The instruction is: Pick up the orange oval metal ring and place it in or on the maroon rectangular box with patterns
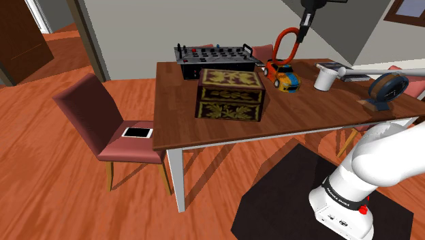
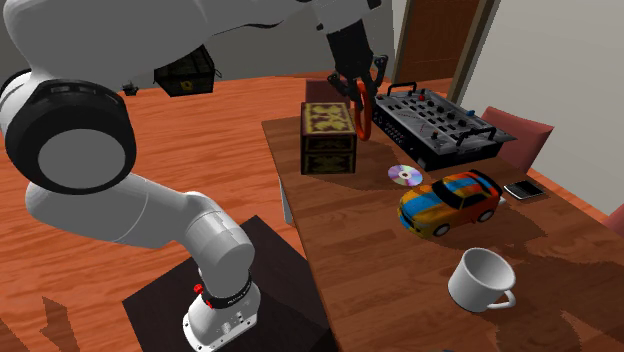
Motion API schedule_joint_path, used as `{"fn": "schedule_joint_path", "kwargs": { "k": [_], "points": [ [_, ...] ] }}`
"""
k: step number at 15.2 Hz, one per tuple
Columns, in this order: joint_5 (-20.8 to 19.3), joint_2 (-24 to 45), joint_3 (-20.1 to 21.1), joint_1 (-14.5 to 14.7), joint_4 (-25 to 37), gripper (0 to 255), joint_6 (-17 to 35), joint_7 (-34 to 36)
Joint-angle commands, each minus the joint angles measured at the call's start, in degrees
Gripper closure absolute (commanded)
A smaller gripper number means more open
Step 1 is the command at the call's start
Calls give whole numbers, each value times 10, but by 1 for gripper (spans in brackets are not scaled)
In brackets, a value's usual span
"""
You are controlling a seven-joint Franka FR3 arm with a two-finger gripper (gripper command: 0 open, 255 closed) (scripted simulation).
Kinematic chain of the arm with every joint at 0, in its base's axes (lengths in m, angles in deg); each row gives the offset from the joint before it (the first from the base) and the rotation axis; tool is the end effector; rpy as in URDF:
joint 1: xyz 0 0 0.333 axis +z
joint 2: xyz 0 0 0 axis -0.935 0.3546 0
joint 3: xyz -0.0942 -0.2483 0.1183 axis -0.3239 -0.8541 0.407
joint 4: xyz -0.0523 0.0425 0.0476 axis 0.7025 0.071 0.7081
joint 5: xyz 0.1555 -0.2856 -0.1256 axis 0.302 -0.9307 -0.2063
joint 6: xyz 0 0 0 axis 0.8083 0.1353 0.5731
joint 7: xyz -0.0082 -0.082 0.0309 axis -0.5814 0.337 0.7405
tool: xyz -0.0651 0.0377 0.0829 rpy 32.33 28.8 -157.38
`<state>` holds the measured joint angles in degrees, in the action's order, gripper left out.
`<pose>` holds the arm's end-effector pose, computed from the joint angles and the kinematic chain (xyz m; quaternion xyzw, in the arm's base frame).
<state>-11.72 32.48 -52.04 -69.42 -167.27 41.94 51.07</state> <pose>0.3359 -0.0521 0.6655 0.9576 0.2008 0.0422 0.2025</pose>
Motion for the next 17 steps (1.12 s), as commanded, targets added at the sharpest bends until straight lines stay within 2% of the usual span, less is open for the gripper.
{"fn": "schedule_joint_path", "kwargs": {
  "k": [1, 8, 17],
  "points": [
    [1, 5, 2, 0, 20, 255, -15, -4],
    [3, 29, 6, -2, 88, 255, -57, -20],
    [15, 152, 104, 18, 247, 255, -132, 78]
  ]
}}
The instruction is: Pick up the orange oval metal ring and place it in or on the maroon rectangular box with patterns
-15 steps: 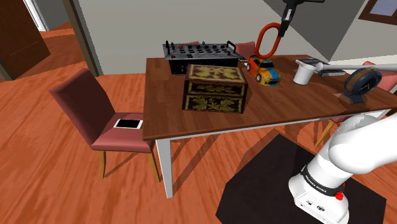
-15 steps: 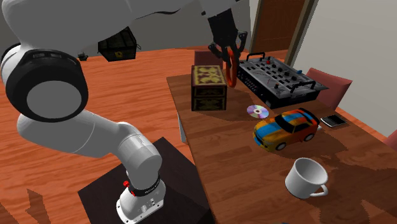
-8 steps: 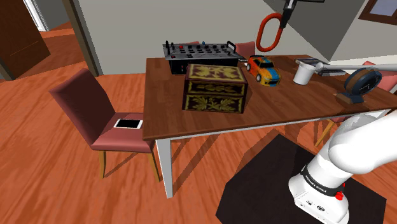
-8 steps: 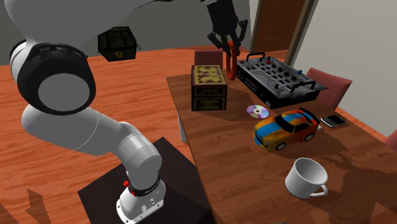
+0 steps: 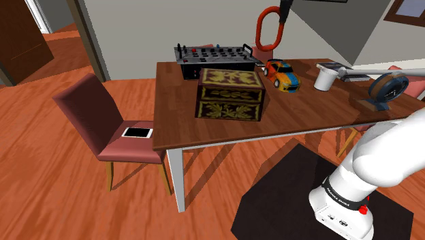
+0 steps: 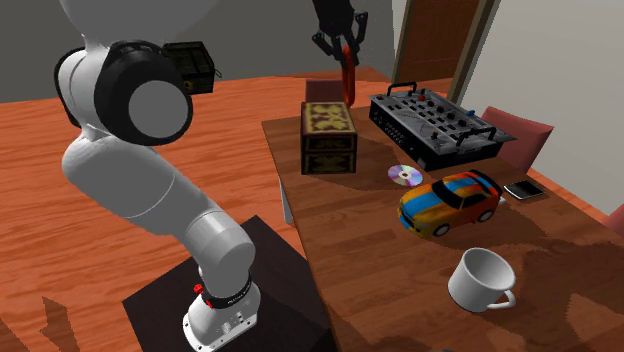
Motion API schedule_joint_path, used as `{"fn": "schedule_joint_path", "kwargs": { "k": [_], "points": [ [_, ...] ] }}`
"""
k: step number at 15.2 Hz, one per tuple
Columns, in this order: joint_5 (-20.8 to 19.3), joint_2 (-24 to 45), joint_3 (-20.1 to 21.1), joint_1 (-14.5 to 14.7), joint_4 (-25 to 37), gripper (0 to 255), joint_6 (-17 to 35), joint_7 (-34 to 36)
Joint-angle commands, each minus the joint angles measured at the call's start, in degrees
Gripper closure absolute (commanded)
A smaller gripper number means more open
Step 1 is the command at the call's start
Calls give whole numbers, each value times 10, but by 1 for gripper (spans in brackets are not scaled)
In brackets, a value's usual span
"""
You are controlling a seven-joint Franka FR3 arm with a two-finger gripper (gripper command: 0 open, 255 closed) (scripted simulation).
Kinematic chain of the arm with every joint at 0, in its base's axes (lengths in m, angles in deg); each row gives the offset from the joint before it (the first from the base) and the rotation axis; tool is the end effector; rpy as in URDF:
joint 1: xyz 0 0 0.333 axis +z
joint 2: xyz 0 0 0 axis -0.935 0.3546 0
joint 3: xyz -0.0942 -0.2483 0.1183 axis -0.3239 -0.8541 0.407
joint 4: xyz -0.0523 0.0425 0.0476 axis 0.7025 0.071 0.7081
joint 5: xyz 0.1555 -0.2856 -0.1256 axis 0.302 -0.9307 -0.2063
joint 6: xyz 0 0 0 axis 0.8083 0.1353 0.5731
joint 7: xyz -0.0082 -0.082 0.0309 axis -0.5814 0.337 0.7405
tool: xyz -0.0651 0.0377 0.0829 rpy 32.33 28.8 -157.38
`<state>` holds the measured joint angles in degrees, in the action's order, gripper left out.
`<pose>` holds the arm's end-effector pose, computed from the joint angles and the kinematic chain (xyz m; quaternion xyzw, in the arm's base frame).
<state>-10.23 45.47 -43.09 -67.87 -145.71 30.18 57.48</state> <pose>0.3750 0.0304 0.7204 0.9573 0.2012 0.0418 0.2033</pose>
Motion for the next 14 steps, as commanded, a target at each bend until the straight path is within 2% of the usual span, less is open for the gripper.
{"fn": "schedule_joint_path", "kwargs": {
  "k": [1, 5, 8, 14],
  "points": [
    [-2, 40, 26, 5, 54, 255, -25, 25],
    [-19, 119, 72, 20, 161, 255, -74, 69],
    [-48, 195, 109, 42, 266, 255, -124, 102],
    [-25, 151, 96, 36, 162, 255, -62, 116]
  ]
}}
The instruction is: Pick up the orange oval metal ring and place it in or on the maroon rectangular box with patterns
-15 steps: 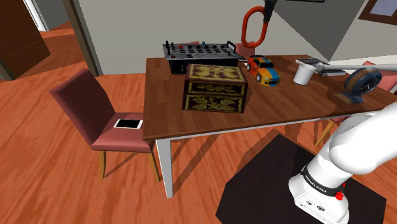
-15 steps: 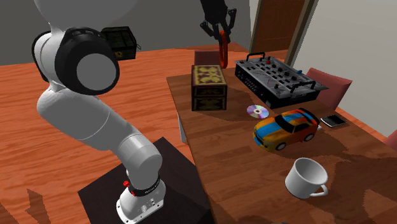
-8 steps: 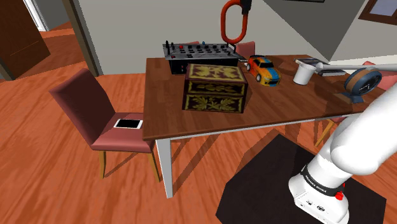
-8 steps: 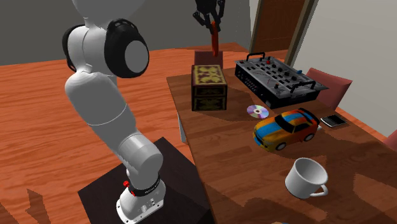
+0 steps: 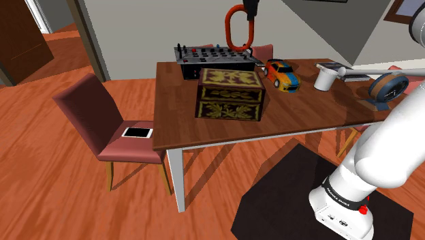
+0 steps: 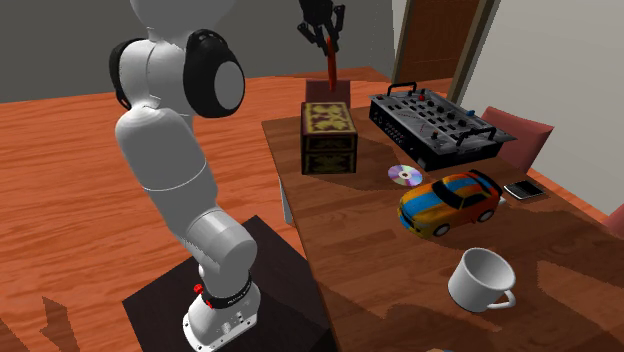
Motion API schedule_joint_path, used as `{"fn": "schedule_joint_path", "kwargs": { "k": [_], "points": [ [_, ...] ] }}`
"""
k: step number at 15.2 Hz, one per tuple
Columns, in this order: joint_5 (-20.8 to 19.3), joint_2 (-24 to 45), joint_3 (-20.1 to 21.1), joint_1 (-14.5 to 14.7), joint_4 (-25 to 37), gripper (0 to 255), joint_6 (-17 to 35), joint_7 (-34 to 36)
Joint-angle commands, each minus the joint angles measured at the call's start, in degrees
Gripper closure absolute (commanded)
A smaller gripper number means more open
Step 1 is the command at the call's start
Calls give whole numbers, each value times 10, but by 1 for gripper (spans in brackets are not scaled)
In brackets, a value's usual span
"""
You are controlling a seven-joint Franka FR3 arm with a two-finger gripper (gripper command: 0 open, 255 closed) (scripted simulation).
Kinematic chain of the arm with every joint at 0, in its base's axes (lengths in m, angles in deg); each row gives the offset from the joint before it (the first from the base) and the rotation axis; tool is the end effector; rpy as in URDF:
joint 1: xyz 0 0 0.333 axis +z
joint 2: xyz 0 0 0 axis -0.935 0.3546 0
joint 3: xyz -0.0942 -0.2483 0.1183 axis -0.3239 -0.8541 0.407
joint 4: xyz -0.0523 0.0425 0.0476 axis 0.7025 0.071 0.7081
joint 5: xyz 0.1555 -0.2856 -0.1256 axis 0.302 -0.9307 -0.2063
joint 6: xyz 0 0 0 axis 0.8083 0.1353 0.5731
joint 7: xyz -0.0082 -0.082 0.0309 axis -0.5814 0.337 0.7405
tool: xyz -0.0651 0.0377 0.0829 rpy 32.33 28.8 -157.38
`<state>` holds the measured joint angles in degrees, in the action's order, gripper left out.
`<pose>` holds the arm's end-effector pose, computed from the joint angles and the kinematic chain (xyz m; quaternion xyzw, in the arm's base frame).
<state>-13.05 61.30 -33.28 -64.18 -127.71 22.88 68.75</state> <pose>0.4242 0.1289 0.7200 0.9575 0.2009 0.0418 0.2026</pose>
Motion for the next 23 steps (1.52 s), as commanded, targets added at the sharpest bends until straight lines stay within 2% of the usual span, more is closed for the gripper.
{"fn": "schedule_joint_path", "kwargs": {
  "k": [1, 16, 23],
  "points": [
    [7, -13, -3, -2, -33, 255, 21, 5],
    [30, -78, -20, -3, -227, 255, 150, 38],
    [30, -78, -20, -3, -227, 255, 150, 38]
  ]
}}
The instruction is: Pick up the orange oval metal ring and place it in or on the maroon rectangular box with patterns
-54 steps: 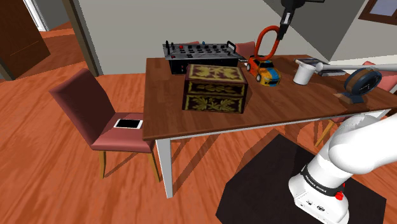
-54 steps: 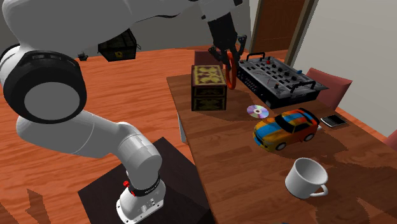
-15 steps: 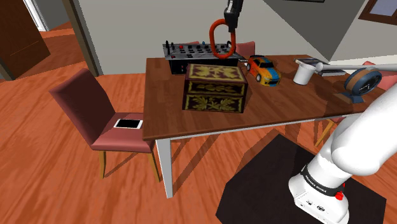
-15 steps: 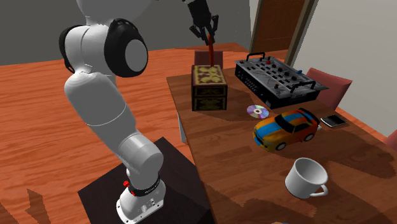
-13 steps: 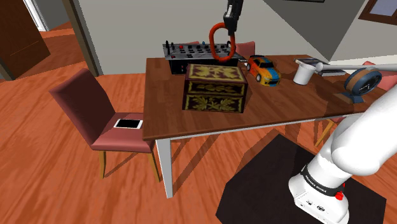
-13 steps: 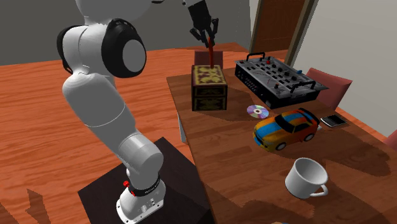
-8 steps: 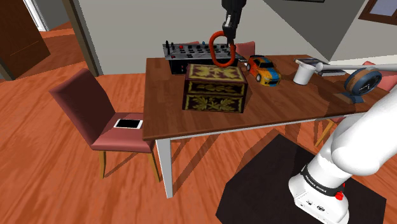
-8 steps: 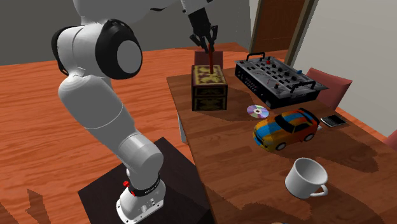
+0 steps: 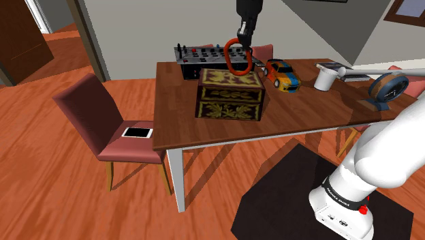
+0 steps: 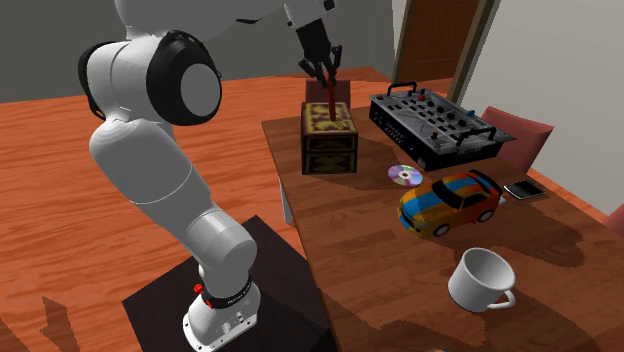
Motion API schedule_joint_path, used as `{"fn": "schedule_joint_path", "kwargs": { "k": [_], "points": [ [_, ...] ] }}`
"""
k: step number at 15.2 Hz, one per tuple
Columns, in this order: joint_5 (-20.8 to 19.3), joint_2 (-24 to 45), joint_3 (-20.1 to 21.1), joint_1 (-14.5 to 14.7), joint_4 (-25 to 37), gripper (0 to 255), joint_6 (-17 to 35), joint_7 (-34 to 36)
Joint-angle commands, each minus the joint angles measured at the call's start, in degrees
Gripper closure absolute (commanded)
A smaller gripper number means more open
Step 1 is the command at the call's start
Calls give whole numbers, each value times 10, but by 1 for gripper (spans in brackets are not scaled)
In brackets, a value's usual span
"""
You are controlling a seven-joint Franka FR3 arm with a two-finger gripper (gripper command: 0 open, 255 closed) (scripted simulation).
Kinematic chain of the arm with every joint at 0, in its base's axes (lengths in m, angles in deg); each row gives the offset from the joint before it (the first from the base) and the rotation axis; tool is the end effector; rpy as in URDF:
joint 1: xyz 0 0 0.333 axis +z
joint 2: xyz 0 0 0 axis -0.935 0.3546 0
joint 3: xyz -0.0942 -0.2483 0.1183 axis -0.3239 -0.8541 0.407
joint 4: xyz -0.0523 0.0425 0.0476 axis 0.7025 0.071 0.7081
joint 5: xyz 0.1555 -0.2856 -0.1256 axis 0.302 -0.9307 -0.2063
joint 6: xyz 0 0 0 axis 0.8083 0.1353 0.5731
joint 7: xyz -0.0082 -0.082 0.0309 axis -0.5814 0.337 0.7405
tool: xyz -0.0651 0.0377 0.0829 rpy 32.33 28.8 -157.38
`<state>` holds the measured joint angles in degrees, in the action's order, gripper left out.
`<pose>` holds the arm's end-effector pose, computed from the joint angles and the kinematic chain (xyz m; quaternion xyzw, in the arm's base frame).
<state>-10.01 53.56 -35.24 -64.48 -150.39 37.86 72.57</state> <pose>0.4247 0.1304 0.6390 0.9576 0.2008 0.0421 0.2024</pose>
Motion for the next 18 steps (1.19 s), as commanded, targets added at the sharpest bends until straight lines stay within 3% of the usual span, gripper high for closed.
{"fn": "schedule_joint_path", "kwargs": {
  "k": [1, 2, 7, 11, 18],
  "points": [
    [0, 0, 0, 0, 0, 255, 0, 0],
    [0, 0, 0, 0, 0, 0, 0, 0],
    [0, 0, 0, 0, 0, 0, 0, 0],
    [-8, 30, 22, 8, 103, 0, -80, 2],
    [-8, 30, 22, 8, 103, 0, -80, 2]
  ]
}}
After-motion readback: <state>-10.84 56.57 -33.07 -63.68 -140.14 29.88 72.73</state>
